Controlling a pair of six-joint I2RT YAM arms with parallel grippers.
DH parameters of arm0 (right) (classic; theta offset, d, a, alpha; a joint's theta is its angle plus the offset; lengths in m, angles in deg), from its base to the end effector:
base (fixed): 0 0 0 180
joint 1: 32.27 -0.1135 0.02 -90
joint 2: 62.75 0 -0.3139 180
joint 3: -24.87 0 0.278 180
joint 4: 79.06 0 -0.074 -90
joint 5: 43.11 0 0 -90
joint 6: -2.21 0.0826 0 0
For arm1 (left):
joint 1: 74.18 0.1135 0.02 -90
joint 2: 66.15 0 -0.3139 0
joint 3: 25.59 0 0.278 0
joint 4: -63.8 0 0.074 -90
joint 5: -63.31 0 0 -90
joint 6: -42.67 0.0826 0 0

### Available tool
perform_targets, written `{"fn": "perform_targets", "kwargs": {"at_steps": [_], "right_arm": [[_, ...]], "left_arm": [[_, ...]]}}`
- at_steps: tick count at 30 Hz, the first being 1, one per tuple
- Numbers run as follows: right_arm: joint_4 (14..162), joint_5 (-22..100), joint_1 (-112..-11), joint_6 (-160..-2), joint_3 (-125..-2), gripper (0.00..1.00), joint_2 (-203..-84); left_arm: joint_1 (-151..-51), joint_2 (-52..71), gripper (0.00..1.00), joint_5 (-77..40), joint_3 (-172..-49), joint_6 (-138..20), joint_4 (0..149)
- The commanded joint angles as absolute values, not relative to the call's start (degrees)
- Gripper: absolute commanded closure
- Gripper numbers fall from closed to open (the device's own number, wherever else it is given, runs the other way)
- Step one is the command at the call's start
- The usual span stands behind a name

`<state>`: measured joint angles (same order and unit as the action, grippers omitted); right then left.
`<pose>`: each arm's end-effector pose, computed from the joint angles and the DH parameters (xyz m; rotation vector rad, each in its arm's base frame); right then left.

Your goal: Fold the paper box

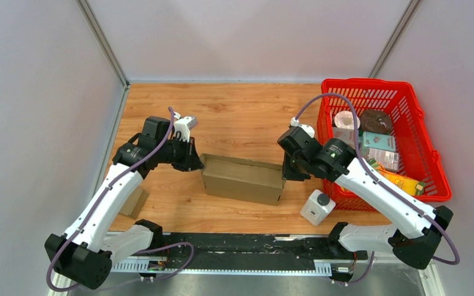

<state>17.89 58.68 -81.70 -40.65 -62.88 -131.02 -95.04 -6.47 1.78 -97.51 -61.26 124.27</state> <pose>0.1655 0.1674 0.3591 0.0114 2.6706 0.2846 0.2017 -0.1190 0.3341 0.3851 2.4329 -0.8732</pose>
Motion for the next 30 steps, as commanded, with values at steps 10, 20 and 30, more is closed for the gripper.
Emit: {"fn": "perform_targets", "kwargs": {"at_steps": [10, 20, 30], "right_arm": [[32.28, 69.48, -88.43, -41.91, -55.02, 1.00, -131.22], [50.08, 69.58, -91.77, -49.11, -39.79, 0.70, -116.99], [31.52, 51.66, -77.49, -44.75, -55.77, 0.26, -116.35]], "left_arm": [[-97.12, -12.44, 1.00, -1.44, -89.21, -70.78, 119.07], [-100.11, -29.14, 1.00, -17.19, -72.69, -79.85, 106.49], [-100.11, -27.14, 1.00, -16.85, -73.82, -80.64, 107.11]]}}
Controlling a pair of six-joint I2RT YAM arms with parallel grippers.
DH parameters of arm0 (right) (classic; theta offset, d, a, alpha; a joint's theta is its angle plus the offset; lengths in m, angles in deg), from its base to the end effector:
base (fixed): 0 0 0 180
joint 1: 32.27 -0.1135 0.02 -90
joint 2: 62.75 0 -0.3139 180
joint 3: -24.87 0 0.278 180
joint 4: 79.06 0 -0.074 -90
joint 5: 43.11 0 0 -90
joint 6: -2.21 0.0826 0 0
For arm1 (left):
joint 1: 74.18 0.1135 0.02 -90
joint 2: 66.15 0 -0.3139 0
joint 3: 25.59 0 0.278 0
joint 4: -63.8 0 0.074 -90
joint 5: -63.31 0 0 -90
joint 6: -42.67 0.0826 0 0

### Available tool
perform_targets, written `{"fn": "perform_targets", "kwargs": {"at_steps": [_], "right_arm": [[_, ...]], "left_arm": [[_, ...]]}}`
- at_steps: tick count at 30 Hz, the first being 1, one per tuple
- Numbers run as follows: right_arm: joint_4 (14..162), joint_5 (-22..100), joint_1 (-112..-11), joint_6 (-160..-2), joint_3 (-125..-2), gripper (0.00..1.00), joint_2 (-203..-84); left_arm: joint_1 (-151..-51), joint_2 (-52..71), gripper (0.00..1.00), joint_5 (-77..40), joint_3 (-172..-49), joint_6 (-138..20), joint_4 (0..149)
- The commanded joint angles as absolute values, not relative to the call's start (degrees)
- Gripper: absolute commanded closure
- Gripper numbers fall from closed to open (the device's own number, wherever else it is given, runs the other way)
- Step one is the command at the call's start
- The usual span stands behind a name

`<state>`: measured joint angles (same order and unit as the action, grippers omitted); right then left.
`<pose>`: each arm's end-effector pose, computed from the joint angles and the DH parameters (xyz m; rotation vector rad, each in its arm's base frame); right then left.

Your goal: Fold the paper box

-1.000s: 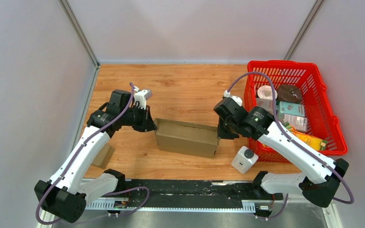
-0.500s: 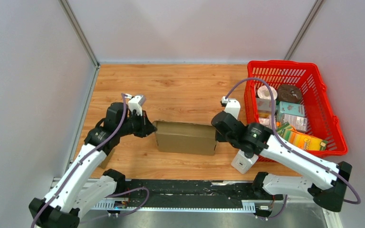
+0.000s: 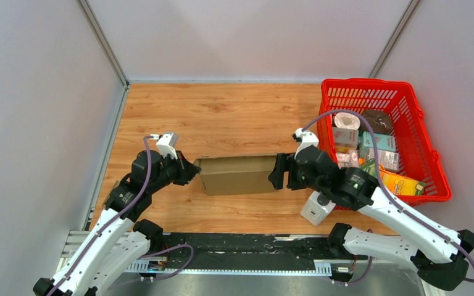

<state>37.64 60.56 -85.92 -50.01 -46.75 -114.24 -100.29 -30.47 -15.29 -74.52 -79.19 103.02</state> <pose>0.1331 0.1480 0.3493 -0.2041 2.3502 0.5332 0.1499 -0.0917 0.2924 0.0257 2.1181 -0.8251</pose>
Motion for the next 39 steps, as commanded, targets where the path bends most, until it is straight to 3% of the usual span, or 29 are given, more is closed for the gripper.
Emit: {"fn": "perform_targets", "kwargs": {"at_steps": [1, 5, 11, 12, 16, 19, 20, 24, 35, 39], "right_arm": [[31.52, 48.85, -74.92, -43.76, -56.84, 0.28, -117.67], [33.80, 42.33, -67.35, -42.00, -60.09, 0.31, -123.12], [40.74, 40.30, -62.60, -41.20, -60.10, 0.43, -127.70], [40.92, 39.34, -61.72, -41.03, -60.19, 0.49, -129.01], [43.20, 34.60, -61.62, -39.36, -58.44, 0.60, -129.38], [44.08, 35.03, -61.62, -37.69, -55.80, 0.65, -128.59], [44.52, 35.38, -61.62, -37.51, -55.01, 0.65, -128.06], [46.11, 35.29, -61.62, -36.81, -51.84, 0.67, -127.00], [47.08, 35.12, -61.62, -38.83, -51.75, 0.69, -127.61], [47.16, 35.03, -61.62, -38.92, -51.84, 0.68, -127.53]], "left_arm": [[-100.11, -27.04, 1.00, -16.85, -74.00, -80.99, 107.11], [-100.11, -27.13, 0.99, -17.02, -74.61, -81.08, 106.84], [-100.11, -25.64, 0.99, -17.64, -75.93, -79.94, 108.07], [-100.11, -25.46, 0.98, -17.73, -75.93, -80.02, 108.25], [-100.11, -25.02, 0.97, -17.12, -76.28, -80.38, 108.25], [-100.11, -25.11, 0.85, -15.10, -77.07, -79.76, 108.86], [-100.11, -25.19, 0.75, -14.48, -78.29, -79.41, 109.56], [-100.11, -27.91, 0.54, -12.29, -82.34, -80.54, 113.52], [-99.32, -22.83, 0.39, -16.93, -97.99, -85.12, 126.45], [-96.95, -17.57, 0.43, -17.02, -100.36, -86.35, 125.65]]}}
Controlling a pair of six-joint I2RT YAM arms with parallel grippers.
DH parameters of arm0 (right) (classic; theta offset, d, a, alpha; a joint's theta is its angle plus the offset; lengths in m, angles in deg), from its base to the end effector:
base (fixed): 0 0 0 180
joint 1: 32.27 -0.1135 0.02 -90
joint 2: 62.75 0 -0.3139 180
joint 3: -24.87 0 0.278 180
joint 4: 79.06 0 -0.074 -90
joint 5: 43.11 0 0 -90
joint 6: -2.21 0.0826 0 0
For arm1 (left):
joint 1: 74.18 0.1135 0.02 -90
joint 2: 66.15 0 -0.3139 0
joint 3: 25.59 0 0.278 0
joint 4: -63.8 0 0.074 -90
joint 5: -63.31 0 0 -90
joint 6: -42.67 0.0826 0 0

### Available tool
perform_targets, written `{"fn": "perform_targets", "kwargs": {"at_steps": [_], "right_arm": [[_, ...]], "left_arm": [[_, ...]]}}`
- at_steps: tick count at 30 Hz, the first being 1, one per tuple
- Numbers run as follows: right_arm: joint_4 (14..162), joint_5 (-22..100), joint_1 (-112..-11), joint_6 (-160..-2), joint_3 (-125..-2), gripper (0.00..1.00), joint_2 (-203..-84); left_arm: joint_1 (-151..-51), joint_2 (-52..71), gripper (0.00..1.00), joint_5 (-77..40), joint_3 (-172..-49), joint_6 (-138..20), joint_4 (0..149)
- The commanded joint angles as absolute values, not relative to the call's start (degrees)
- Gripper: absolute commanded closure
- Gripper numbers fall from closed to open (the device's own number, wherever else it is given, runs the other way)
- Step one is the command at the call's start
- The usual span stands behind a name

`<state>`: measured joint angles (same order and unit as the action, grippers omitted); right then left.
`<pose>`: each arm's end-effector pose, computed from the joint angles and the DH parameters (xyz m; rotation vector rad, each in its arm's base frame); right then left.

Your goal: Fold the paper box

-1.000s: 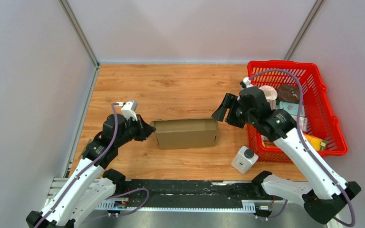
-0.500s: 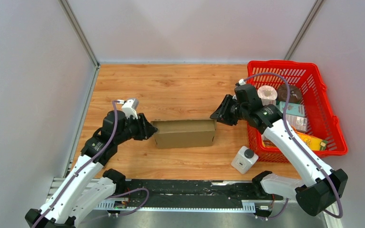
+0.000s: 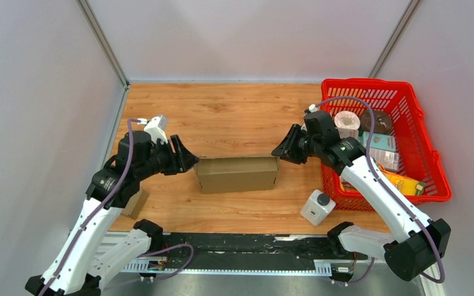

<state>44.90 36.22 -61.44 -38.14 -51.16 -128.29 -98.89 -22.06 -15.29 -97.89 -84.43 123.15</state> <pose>0.2301 0.1459 0.3391 0.3544 2.5043 0.8380 0.1496 -0.0868 0.3832 -0.1152 2.2187 -0.8327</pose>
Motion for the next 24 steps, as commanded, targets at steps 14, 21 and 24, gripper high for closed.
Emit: {"fn": "perform_targets", "kwargs": {"at_steps": [14, 21, 24], "right_arm": [[48.83, 33.19, -61.71, -39.44, -49.73, 0.72, -127.26], [59.91, 32.83, -62.33, -44.44, -39.71, 0.69, -123.57], [54.31, 34.15, -62.33, -51.38, -42.69, 0.53, -124.45]], "left_arm": [[-96.68, -13.85, 0.75, -12.72, -94.31, -87.14, 118.28], [-96.77, -20.96, 0.80, -12.72, -82.01, -88.20, 113.88], [-96.77, -22.11, 0.77, -11.41, -79.89, -87.24, 112.91]]}}
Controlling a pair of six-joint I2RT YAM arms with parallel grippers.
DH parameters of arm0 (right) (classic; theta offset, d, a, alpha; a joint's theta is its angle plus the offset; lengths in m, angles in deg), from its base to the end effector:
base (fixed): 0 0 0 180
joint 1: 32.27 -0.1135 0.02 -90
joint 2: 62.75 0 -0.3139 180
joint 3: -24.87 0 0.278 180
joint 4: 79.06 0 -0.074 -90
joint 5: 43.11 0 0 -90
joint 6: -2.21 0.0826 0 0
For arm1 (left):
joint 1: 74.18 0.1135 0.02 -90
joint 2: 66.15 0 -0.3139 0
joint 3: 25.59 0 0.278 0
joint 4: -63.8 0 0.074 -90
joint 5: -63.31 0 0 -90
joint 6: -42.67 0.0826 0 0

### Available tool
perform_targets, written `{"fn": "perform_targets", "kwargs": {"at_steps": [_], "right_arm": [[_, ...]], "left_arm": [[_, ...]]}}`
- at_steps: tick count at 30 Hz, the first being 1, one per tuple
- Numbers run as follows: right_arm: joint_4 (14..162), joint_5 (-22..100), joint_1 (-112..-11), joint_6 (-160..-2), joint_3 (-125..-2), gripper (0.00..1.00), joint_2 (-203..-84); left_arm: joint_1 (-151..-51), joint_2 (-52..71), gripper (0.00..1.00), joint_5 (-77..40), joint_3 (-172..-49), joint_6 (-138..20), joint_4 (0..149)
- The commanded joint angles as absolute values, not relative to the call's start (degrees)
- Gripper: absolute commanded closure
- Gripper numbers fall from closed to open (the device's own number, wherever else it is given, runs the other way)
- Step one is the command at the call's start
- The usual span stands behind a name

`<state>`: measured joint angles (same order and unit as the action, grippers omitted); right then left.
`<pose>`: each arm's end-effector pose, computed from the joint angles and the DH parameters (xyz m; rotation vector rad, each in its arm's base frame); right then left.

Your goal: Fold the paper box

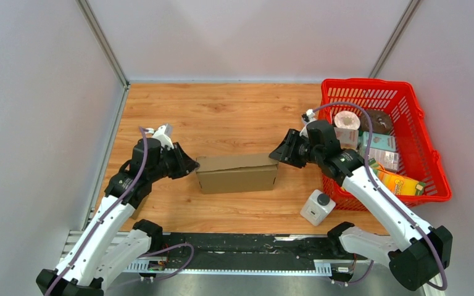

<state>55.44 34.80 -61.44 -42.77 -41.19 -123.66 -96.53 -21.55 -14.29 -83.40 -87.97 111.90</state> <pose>0.2205 0.1429 0.3126 0.2167 2.4188 0.8817 0.1727 -0.0902 0.3090 -0.2360 2.2832 -0.8370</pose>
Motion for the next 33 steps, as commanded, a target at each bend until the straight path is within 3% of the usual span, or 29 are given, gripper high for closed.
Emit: {"fn": "perform_targets", "kwargs": {"at_steps": [1, 4, 10, 14, 16, 20, 22, 25, 26, 27, 30, 33], "right_arm": [[53.59, 33.89, -62.33, -53.05, -43.91, 0.48, -124.62], [50.15, 31.26, -61.37, -59.29, -48.75, 0.37, -126.20], [46.81, 23.44, -58.29, -65.63, -50.96, 0.37, -127.97], [50.05, 16.24, -56.09, -65.99, -46.93, 0.42, -127.53], [51.99, 14.82, -55.65, -65.73, -43.68, 0.50, -127.35], [53.32, 14.55, -54.95, -66.34, -38.15, 0.72, -126.04], [53.40, 15.16, -54.51, -66.08, -36.03, 0.77, -124.81], [52.96, 15.87, -54.24, -65.90, -34.35, 0.77, -123.58], [52.96, 15.08, -54.07, -65.73, -34.70, 0.71, -123.57], [53.57, 14.55, -53.98, -65.46, -36.09, 0.68, -123.66], [54.02, 12.71, -53.45, -65.72, -39.78, 0.61, -125.32], [54.11, 10.43, -52.66, -66.34, -41.64, 0.60, -127.44]], "left_arm": [[-96.77, -22.29, 0.71, -11.31, -80.24, -86.88, 113.00], [-96.68, -22.30, 0.59, -10.78, -83.73, -84.16, 114.13], [-94.14, -19.31, 0.37, -8.25, -90.34, -77.75, 117.48], [-91.76, -16.67, 0.40, -2.63, -86.58, -78.17, 114.68], [-91.67, -16.84, 0.48, -0.94, -83.25, -79.05, 112.65], [-91.50, -19.82, 0.52, -2.34, -77.61, -80.99, 112.12], [-91.32, -20.62, 0.60, -3.57, -75.41, -80.82, 114.66], [-90.36, -23.52, 0.64, -2.80, -74.62, -81.17, 116.17], [-90.09, -25.09, 0.62, -2.09, -75.05, -81.34, 115.81], [-89.57, -25.54, 0.51, -1.30, -76.71, -81.43, 115.29], [-89.21, -24.23, 0.39, -0.77, -81.19, -80.56, 114.76], [-89.21, -20.55, 0.38, 0.81, -82.61, -79.24, 114.67]]}}
